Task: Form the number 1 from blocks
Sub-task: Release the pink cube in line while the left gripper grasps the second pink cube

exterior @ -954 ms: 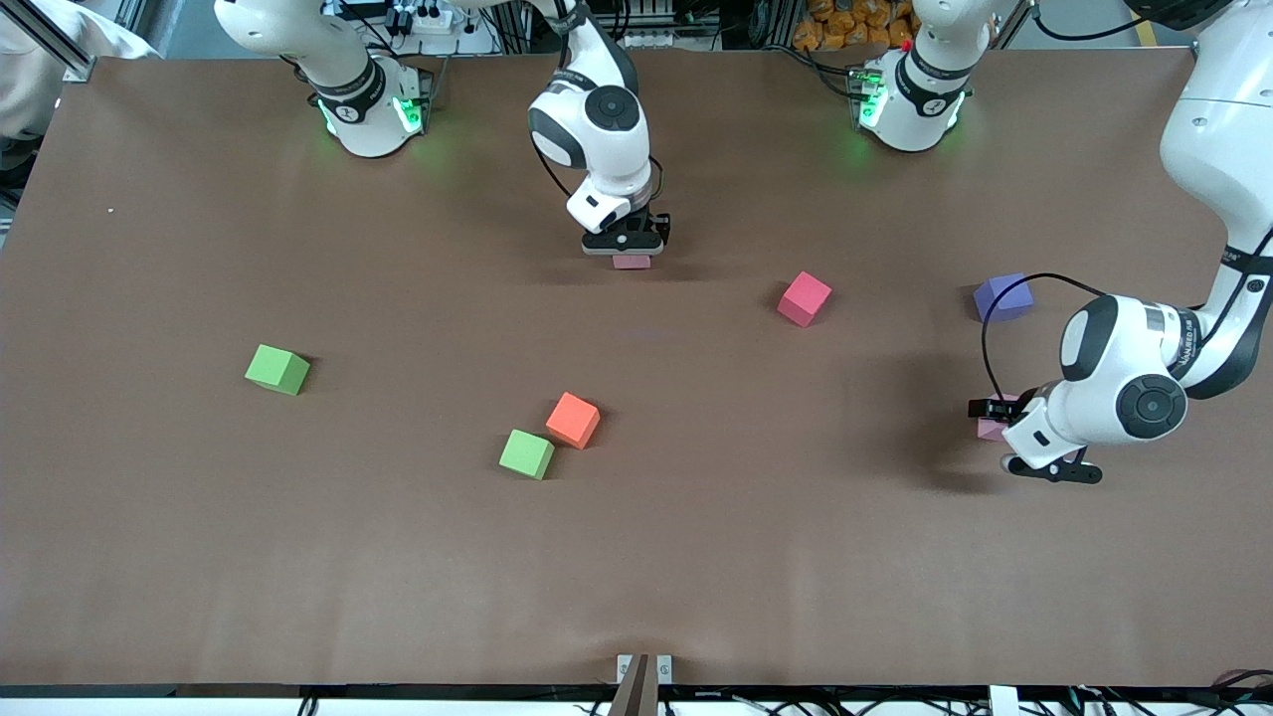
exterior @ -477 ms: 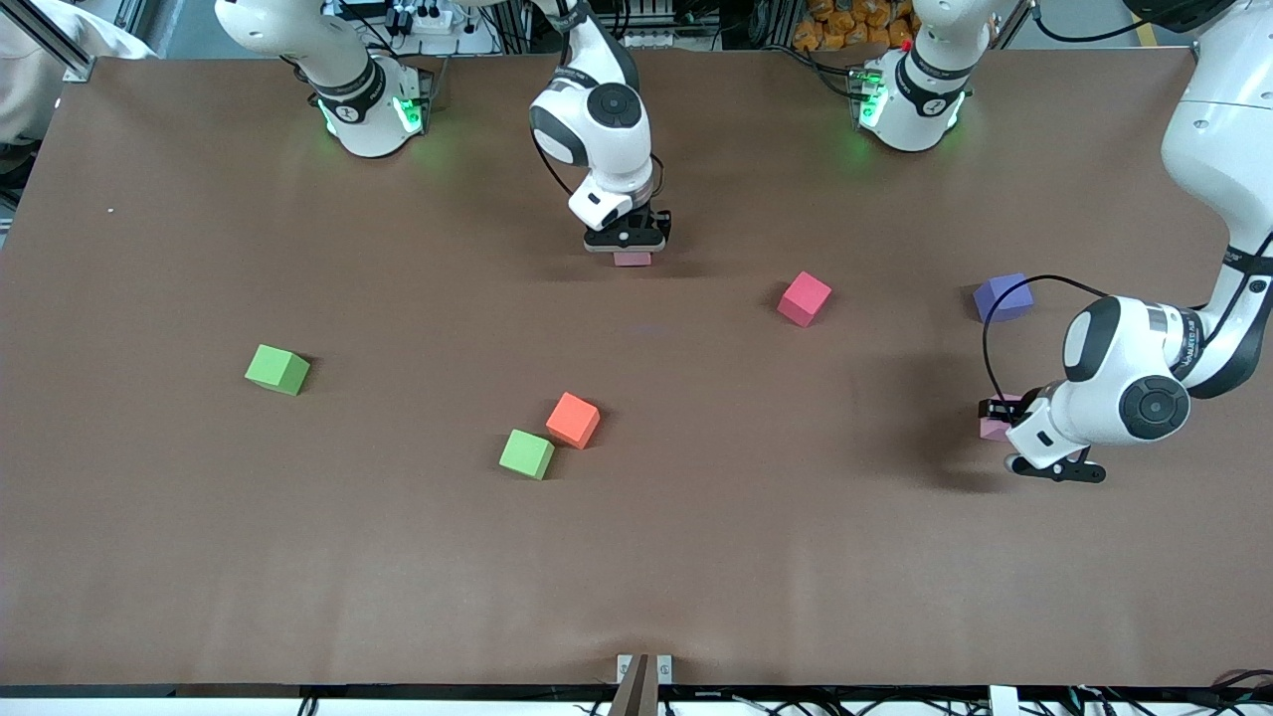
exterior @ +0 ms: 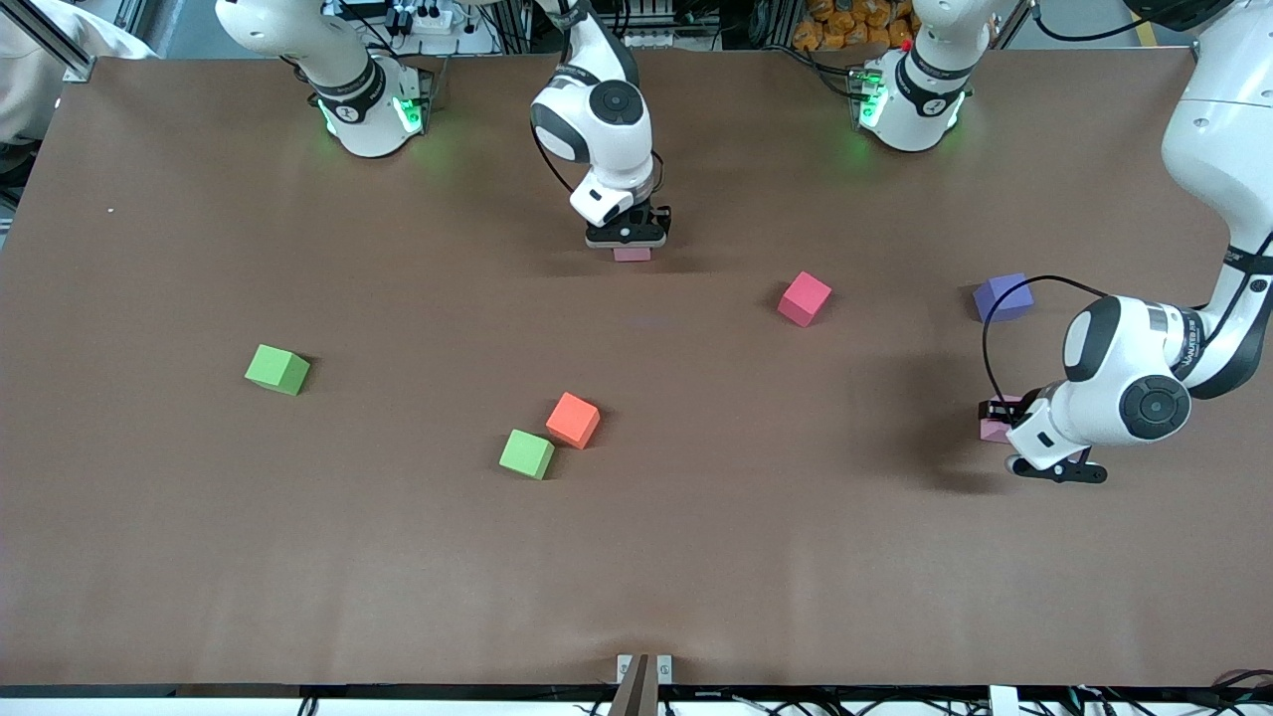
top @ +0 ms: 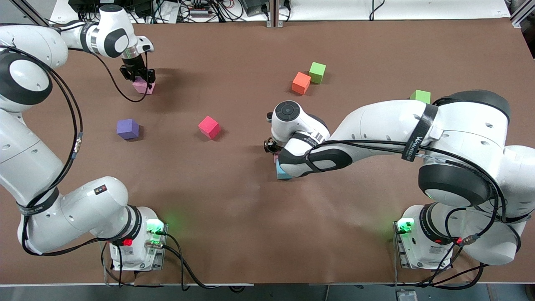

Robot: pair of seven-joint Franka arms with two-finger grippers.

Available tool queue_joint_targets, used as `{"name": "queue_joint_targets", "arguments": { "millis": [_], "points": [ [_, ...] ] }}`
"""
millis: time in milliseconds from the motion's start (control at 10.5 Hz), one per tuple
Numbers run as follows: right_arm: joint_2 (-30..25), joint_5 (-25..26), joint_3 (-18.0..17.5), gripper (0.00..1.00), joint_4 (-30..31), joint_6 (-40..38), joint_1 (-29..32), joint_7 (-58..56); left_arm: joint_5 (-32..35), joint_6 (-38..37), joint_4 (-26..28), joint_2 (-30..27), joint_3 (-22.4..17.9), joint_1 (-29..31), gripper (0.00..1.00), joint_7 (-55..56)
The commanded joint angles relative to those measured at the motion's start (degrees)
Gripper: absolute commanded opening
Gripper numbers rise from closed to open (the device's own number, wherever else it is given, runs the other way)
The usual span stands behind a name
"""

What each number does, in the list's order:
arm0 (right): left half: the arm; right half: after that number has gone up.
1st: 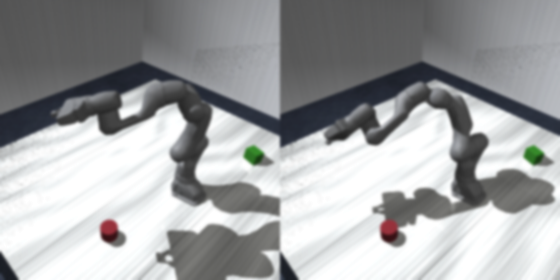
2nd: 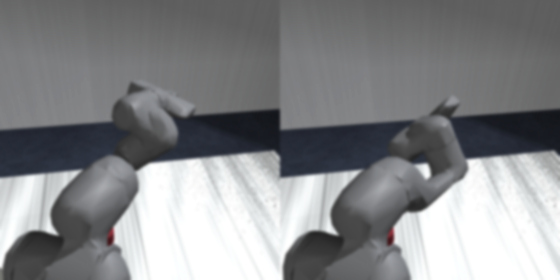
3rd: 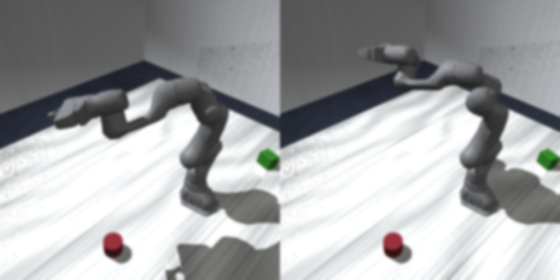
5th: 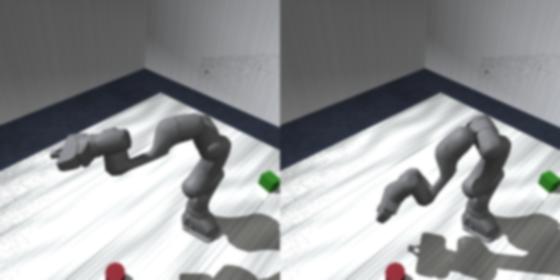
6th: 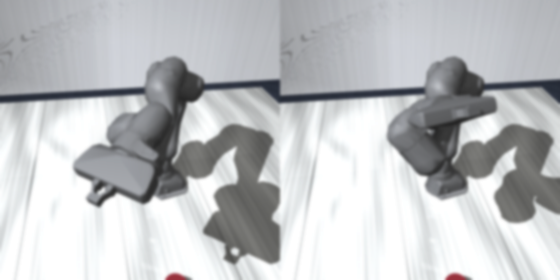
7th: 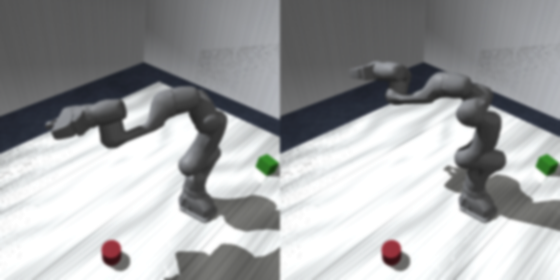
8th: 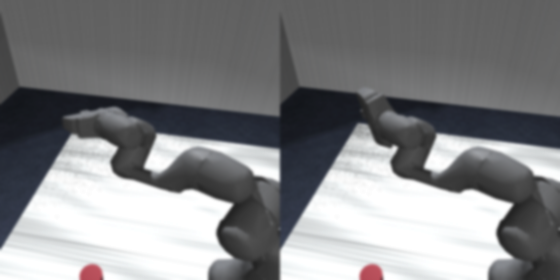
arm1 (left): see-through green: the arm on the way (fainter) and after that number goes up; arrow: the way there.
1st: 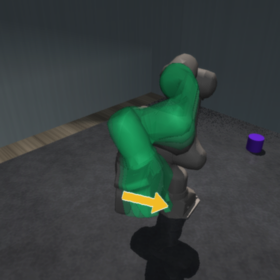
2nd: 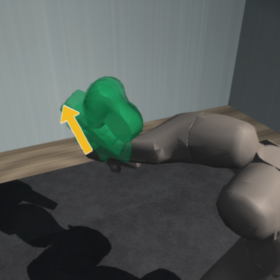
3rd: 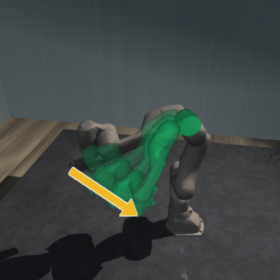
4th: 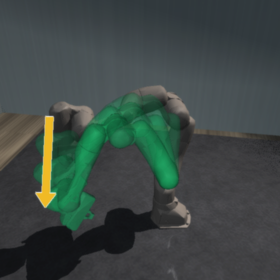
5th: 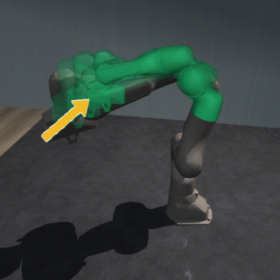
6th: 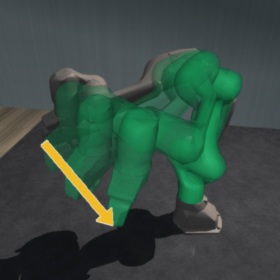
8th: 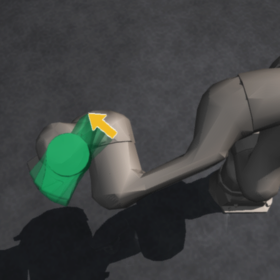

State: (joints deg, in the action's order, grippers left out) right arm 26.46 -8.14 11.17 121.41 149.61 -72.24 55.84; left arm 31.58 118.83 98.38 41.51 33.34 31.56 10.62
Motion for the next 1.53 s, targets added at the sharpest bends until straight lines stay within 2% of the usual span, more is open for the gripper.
{"name": "queue_joint_targets", "arguments": {
  "millis": [0,191,381,572,858,1049,1144,1431],
  "points": [
    [-0.6,-0.6,0.2,1.00,0.8,0.8,-0.5,0.9,0.7,-1.3,2.4,-3.5,1.7,-0.1,0.00,3.9],
    [-1.9,-0.6,0.2,1.00,0.9,0.7,0.2,0.9,0.4,-2.5,2.6,-4.4,3.0,0.0,0.00,5.1],
    [-7.4,-0.6,0.1,1.00,2.1,-0.2,3.1,1.1,0.3,-2.9,4.6,-5.9,4.4,0.3,0.00,6.8],
    [-13.6,0.4,-0.7,1.00,4.4,-1.8,8.6,-1.1,0.1,-2.9,8.1,-7.7,6.8,0.4,0.00,9.4],
    [-20.0,1.8,-1.2,1.00,4.5,-8.5,18.4,-5.6,-4.8,-3.3,13.6,-12.1,12.1,0.5,0.00,16.0],
    [-22.8,7.2,-3.5,1.00,4.1,-11.6,28.7,-8.9,-9.5,-8.7,14.4,-13.6,18.0,0.5,0.00,21.9],
    [-23.1,8.8,-4.4,1.00,3.6,-12.7,34.4,-14.3,-11.2,-11.1,14.4,-13.6,22.1,0.5,0.00,26.9],
    [-21.8,8.8,-4.1,1.00,0.2,-12.8,46.5,-25.0,-13.7,-11.6,16.0,-12.7,32.8,-0.6,0.00,43.4]
  ]
}}
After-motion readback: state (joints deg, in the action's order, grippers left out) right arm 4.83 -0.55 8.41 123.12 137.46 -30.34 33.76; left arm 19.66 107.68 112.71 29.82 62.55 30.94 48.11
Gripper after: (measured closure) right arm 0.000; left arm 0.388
